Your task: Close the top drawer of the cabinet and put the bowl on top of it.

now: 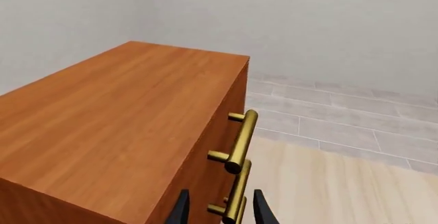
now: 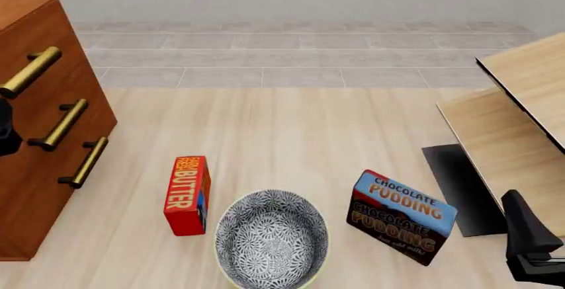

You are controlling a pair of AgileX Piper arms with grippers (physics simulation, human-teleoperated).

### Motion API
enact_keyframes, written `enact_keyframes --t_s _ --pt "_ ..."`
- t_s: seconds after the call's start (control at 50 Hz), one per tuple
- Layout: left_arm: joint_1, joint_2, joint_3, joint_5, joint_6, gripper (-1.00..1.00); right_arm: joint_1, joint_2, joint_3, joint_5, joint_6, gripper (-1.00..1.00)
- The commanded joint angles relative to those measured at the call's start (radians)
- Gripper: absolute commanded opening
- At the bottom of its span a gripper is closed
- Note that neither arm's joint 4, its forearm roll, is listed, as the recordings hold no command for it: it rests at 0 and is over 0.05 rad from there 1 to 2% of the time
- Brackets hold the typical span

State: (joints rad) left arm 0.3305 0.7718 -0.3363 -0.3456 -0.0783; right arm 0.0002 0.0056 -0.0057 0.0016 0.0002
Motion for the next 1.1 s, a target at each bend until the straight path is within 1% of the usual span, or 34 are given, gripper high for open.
enact_keyframes --t_s 0.02,0.16,0.28,0.3,0.4,0.44,0.46,0.48,0.54,0.6,0.62,0.64,0.68,0.7,0.78,0.8,0.82,0.84,0.86,0.92,0.96,1.04,1.1 --pt "0.004 0.024 0.006 -0.016 0.038 1.00 0.000 0.000 0.001 -0.001 0.000 1.00" --pt "-0.032 -0.005 0.019 -0.004 0.026 1.00 0.000 -0.001 0.001 -0.001 0.000 1.00" --pt "-0.070 -0.062 0.020 0.042 0.019 1.00 0.000 0.000 0.001 -0.001 0.000 1.00" --pt "-0.088 -0.078 0.022 0.058 0.017 1.00 0.000 0.000 0.001 -0.001 0.000 1.00" --pt "-0.120 -0.100 0.022 0.082 0.009 1.00 0.000 0.000 0.001 -0.001 0.000 1.00" --pt "-0.147 -0.121 0.014 0.111 -0.003 1.00 0.000 0.000 0.001 -0.001 0.000 1.00" --pt "-0.164 -0.139 0.010 0.121 0.012 1.00 0.000 0.000 0.001 -0.001 0.000 1.00" --pt "-0.173 -0.142 0.008 0.136 -0.007 1.00 0.000 0.000 0.001 -0.001 0.000 1.00" --pt "-0.201 -0.173 0.002 0.168 -0.017 1.00 0.000 0.000 0.001 -0.001 0.000 1.00" --pt "-0.246 -0.211 -0.002 0.202 -0.011 1.00 0.000 0.000 0.001 -0.001 0.000 1.00" --pt "-0.246 -0.211 -0.002 0.202 -0.011 1.00 0.000 0.000 0.001 -0.001 0.000 1.00" --pt "-0.265 -0.241 -0.009 0.241 -0.032 1.00 0.000 0.000 0.001 -0.001 0.000 1.00" --pt "-0.273 -0.257 -0.012 0.254 -0.037 1.00 0.000 0.000 0.001 -0.001 0.000 1.00" --pt "-0.298 -0.282 -0.020 0.289 -0.030 1.00 0.000 0.000 0.001 -0.001 0.000 1.00" --pt "-0.346 -0.306 -0.019 0.329 -0.025 1.00 0.000 0.000 0.001 -0.001 0.000 1.00" --pt "-0.362 -0.305 -0.017 0.339 -0.042 1.00 0.000 0.000 0.001 -0.001 0.000 1.00" --pt "-0.369 -0.328 -0.022 0.360 -0.037 1.00 0.000 0.000 0.001 -0.001 0.000 1.00" --pt "-0.386 -0.333 -0.021 0.368 -0.035 1.00 0.000 0.000 0.001 -0.001 -0.001 1.00" --pt "-0.403 -0.323 -0.024 0.380 -0.055 1.00 0.000 0.000 0.001 -0.001 0.000 1.00" --pt "-0.424 -0.347 -0.028 0.407 -0.034 1.00 0.000 0.000 0.001 -0.001 0.000 1.00" --pt "-0.431 -0.349 -0.025 0.410 -0.036 1.00 0.000 0.000 0.001 -0.001 0.000 1.00" --pt "-0.491 -0.336 -0.039 0.445 -0.050 1.00 0.000 0.000 0.001 -0.001 0.000 1.00" --pt "-0.512 -0.356 -0.058 0.494 -0.056 1.00 0.000 0.000 0.001 -0.001 0.000 1.00"
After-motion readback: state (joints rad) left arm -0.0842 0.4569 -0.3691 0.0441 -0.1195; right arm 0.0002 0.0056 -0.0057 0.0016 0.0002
